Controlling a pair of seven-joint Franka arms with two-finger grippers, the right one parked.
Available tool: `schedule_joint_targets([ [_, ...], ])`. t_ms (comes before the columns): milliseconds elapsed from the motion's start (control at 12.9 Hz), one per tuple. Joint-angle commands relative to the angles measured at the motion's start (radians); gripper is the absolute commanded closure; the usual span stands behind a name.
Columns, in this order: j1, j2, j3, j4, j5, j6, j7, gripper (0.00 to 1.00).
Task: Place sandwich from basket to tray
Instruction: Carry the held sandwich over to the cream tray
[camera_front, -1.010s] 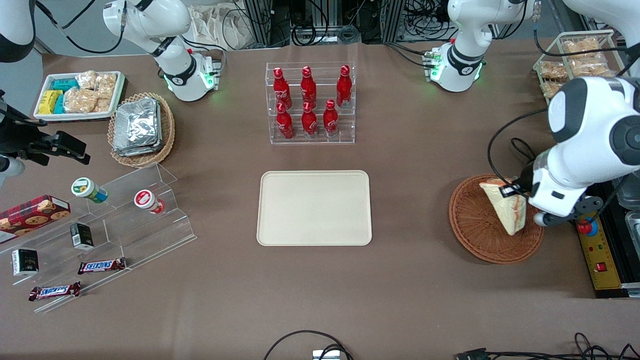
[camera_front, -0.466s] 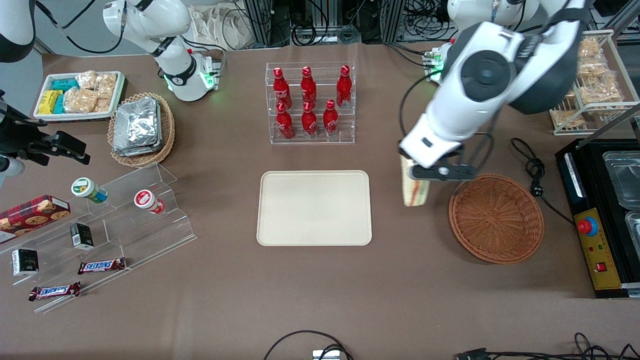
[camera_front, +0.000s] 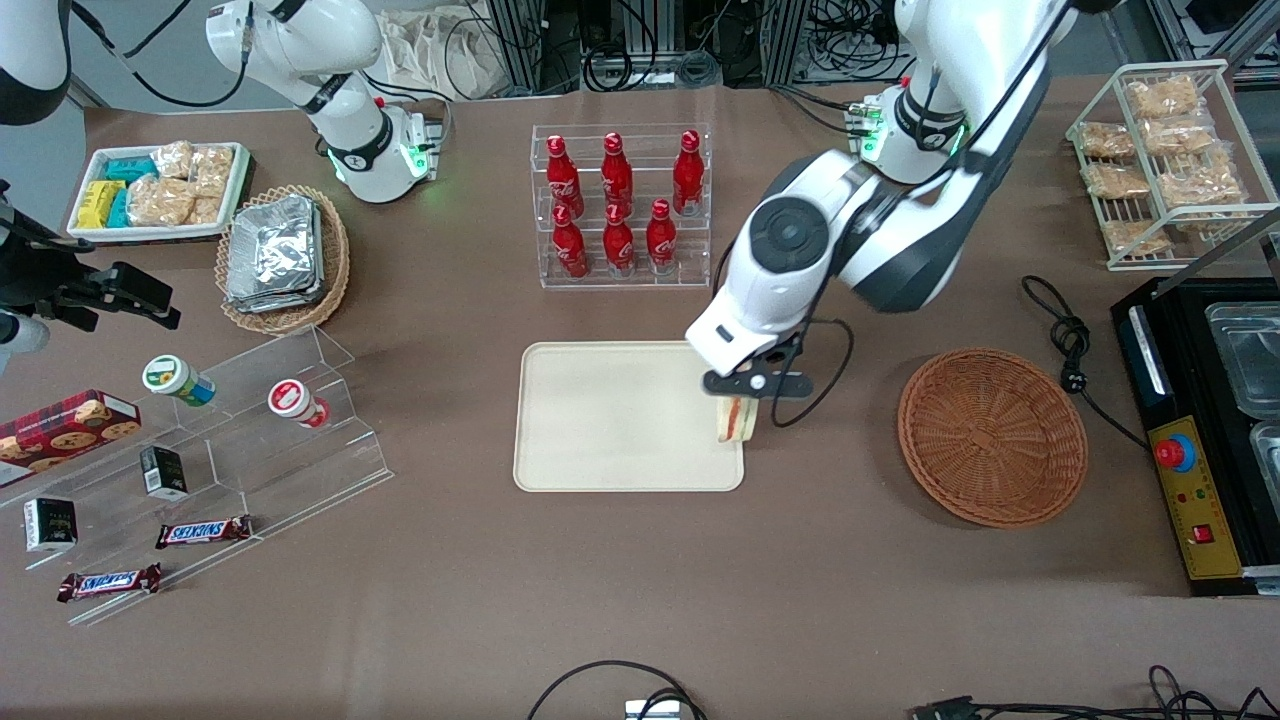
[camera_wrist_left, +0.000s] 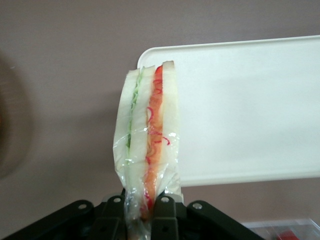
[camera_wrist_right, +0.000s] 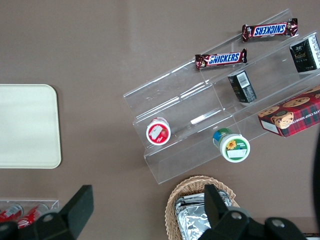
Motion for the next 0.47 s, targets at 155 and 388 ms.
schedule_joint_targets([
  [155,-0.058,0.117,0.005,-0.007,0.129,0.091,-0.123,1.00],
  [388,-0.061,0.148,0.035,-0.024,0.133,0.152,-0.143,1.00],
])
